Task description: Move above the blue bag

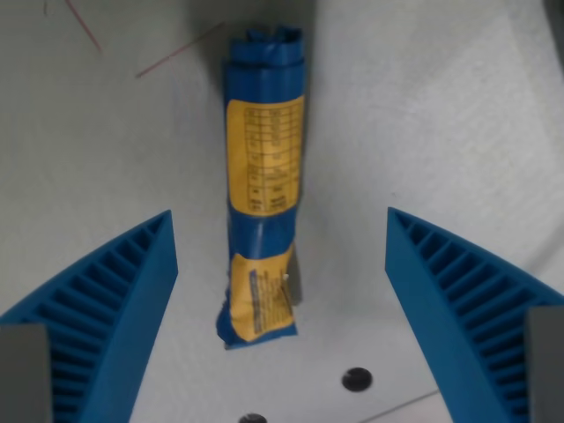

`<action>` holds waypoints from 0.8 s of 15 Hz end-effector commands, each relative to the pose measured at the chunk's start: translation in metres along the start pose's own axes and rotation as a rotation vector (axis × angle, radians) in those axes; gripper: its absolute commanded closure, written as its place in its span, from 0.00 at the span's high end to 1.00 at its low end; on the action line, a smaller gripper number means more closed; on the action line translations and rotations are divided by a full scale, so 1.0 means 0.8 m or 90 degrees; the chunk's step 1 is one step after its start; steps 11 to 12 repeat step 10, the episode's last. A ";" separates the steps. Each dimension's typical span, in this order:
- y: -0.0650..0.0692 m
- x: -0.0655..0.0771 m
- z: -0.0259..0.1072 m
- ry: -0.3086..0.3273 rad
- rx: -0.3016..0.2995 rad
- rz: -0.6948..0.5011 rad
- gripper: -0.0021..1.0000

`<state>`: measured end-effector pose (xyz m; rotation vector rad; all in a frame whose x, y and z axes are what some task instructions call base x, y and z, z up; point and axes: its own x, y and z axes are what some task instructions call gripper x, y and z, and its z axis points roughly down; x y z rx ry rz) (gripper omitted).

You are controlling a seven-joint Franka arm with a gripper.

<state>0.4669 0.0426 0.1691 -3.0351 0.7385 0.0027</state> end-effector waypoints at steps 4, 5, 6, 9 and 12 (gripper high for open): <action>-0.013 0.001 0.013 0.036 -0.019 0.042 1.00; -0.014 0.001 0.015 0.034 -0.021 0.039 1.00; -0.015 0.001 0.015 0.034 -0.022 0.038 1.00; -0.017 0.002 0.017 0.033 -0.024 0.035 1.00; -0.017 0.002 0.017 0.033 -0.024 0.035 1.00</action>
